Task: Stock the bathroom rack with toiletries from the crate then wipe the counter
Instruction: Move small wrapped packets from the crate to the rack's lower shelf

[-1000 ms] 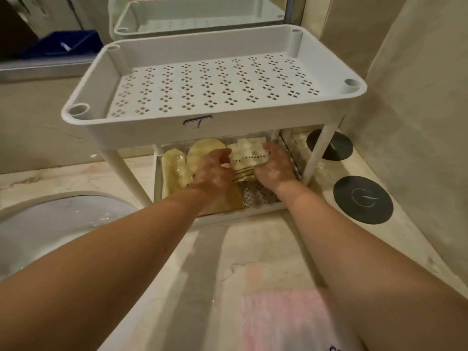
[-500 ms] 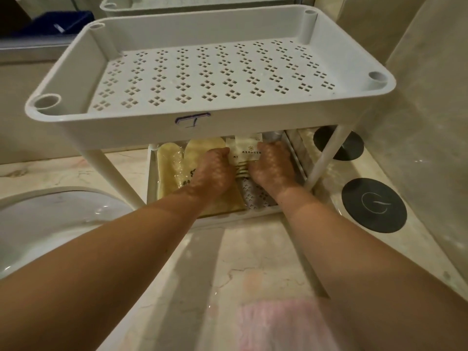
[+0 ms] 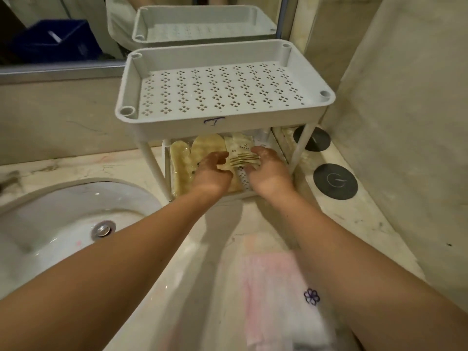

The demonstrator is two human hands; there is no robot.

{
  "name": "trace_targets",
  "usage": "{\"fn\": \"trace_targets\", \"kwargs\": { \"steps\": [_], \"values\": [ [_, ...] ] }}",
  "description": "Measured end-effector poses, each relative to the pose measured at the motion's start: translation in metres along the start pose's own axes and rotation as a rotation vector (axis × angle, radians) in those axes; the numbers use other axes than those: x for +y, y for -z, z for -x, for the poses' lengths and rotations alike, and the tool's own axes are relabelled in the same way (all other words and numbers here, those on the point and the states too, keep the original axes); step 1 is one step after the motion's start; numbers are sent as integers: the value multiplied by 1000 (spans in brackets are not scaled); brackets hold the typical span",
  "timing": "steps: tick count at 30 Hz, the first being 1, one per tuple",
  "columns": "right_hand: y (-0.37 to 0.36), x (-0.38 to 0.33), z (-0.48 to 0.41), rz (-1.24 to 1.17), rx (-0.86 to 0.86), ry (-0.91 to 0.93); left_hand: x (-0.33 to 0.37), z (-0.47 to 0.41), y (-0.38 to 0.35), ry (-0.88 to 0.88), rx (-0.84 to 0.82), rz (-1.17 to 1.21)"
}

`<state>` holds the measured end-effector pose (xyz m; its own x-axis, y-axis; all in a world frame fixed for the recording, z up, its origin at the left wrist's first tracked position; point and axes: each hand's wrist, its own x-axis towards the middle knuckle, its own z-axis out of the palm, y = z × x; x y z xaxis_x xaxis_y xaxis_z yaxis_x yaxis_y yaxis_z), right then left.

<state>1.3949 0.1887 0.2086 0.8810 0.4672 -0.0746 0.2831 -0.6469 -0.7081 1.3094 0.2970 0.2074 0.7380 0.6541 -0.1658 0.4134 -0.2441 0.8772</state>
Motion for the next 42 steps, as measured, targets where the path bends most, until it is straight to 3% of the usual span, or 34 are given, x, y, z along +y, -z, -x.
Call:
{"fn": "trace_targets", "kwargs": {
  "steps": [7, 19, 34, 42],
  "values": [
    [10, -21, 98, 19, 5, 56, -6, 82, 46, -70, -47, 4],
    [-17, -83, 247, 5, -97, 93, -61, 223, 150, 6, 6, 80],
    [-134, -194, 356, -37, -350, 337, -161, 348, 321, 86, 325, 108],
    [-208, -252, 392, 21, -543, 500, -211, 401, 383, 215, 542, 156]
  ]
}}
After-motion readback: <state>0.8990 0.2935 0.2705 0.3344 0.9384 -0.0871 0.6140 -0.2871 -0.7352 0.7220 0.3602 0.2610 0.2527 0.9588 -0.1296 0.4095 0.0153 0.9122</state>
